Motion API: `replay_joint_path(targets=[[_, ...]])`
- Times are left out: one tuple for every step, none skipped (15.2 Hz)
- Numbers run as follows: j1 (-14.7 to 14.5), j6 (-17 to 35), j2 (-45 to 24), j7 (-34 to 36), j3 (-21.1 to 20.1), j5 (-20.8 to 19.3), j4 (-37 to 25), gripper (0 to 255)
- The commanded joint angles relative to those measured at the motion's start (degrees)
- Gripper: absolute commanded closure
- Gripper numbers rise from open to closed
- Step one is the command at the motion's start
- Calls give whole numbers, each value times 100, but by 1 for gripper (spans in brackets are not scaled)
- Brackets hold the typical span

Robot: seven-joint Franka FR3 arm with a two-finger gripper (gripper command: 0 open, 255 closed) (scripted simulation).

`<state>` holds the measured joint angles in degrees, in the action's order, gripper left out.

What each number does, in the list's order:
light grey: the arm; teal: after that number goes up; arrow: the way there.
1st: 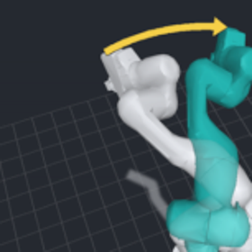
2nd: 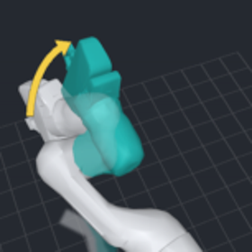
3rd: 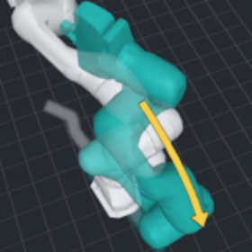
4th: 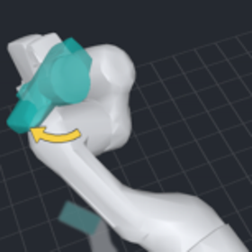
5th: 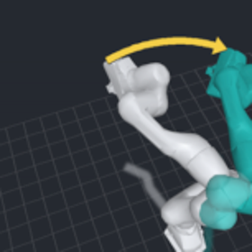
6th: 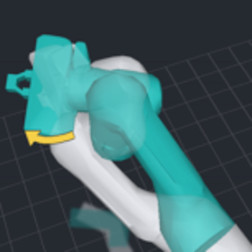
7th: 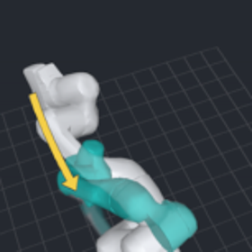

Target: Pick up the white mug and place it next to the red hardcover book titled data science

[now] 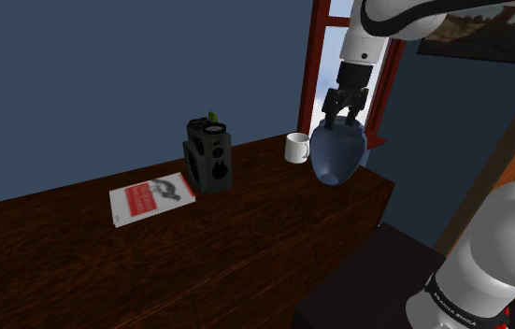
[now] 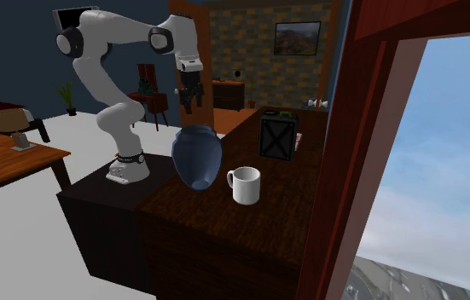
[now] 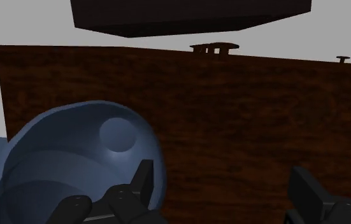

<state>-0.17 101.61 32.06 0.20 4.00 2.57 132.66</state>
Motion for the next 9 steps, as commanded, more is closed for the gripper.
replay_joint_path(targets=[[21,289,-353,-88,59,-42,-74,0],[30,422,-552,-133,90,-58,-142,0],[38,549,-754,-176,121,-71,-218,0],[46,671,-957,-219,152,-82,-301,0],[54,788,-1162,-263,182,-90,-392,0],[65,899,-1369,-307,208,-94,-491,0],[75,1004,-1577,-350,236,-96,-596,0],[85,1103,-1786,-394,261,-96,-709,0],[95,1196,-1997,-437,287,-93,-829,0]])
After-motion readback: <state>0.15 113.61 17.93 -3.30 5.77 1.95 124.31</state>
